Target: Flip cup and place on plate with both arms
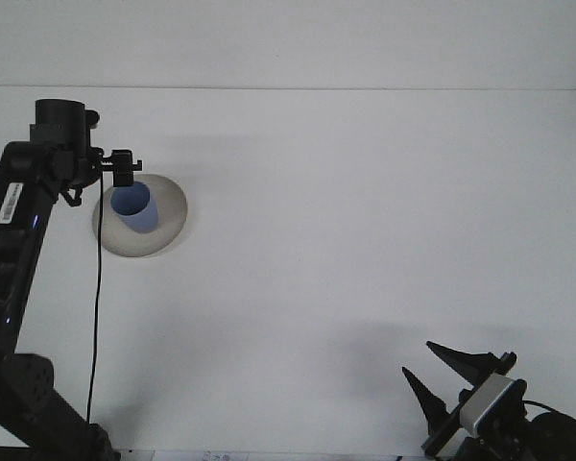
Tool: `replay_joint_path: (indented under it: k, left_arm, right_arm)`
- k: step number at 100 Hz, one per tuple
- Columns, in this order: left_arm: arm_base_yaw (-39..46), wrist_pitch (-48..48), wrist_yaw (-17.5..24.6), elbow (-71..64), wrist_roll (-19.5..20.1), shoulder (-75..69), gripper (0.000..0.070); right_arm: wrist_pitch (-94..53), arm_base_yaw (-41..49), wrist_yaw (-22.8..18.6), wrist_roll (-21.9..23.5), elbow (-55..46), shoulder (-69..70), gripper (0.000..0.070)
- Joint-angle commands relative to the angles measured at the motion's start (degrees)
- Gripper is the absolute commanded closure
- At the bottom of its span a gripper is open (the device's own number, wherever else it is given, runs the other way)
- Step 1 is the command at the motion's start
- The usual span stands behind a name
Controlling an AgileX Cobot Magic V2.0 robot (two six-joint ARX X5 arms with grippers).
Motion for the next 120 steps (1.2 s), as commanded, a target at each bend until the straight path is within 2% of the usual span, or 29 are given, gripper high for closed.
replay_joint_path:
  k: [1,24,37,49,64,83,92,95,99,103,107,108,120]
  left_arm:
    - [-0.4,-0.3,0.8,2.2,-1.4,-4.8,0.0232]
    - [-3.0,0.9,4.9,-3.0,-1.6,-21.7,0.0237]
    - [-5.9,5.0,5.2,-16.1,-3.2,-32.6,0.0237]
    - [-10.2,9.7,8.9,-32.1,-3.5,-43.1,0.0237]
    - [-16.5,13.0,14.9,-51.3,-9.3,-55.0,0.0237]
    - [-22.0,16.9,15.0,-66.8,-16.1,-67.7,0.0237]
    - [-23.2,18.5,15.0,-69.8,-17.1,-72.4,0.0246]
    - [-23.4,18.7,15.0,-70.2,-17.2,-73.6,0.0269]
    - [-23.5,18.7,15.0,-70.3,-17.1,-74.8,0.0359]
    - [-23.5,18.8,15.0,-70.3,-17.1,-75.6,0.0497]
    - [-23.5,18.7,15.0,-70.3,-17.1,-76.2,0.0671]
    - [-23.5,18.7,15.0,-70.3,-17.1,-76.3,0.07]
    - [-23.5,18.8,15.0,-70.3,-17.1,-76.6,0.0688]
  right_arm:
    - [0.5,0.6,0.2,-0.3,0.2,-0.1,0.033]
    - [2.0,0.6,0.3,-0.3,0.2,-0.1,0.0329]
    - [3.6,0.6,1.5,-0.3,0.2,-0.1,0.0329]
    - [4.0,0.6,2.9,-0.3,0.2,-0.1,0.0328]
    - [3.9,0.6,2.8,-0.3,0.2,-0.1,0.0327]
    - [3.9,0.6,2.8,-0.2,0.2,-0.1,0.0328]
    - [3.9,0.6,2.8,-0.2,0.2,0.0,0.0331]
    - [3.9,0.6,2.8,-0.2,0.2,0.0,0.0345]
    - [3.9,0.6,2.8,-0.2,0.2,0.0,0.0404]
    - [3.8,0.6,2.8,-0.2,0.2,0.0,0.0529]
    - [3.5,0.6,2.8,-0.2,0.2,0.0,0.07]
    - [3.3,0.6,2.8,-0.3,0.2,0.0,0.07]
    - [2.8,0.6,3.7,-0.2,0.2,0.0,0.0696]
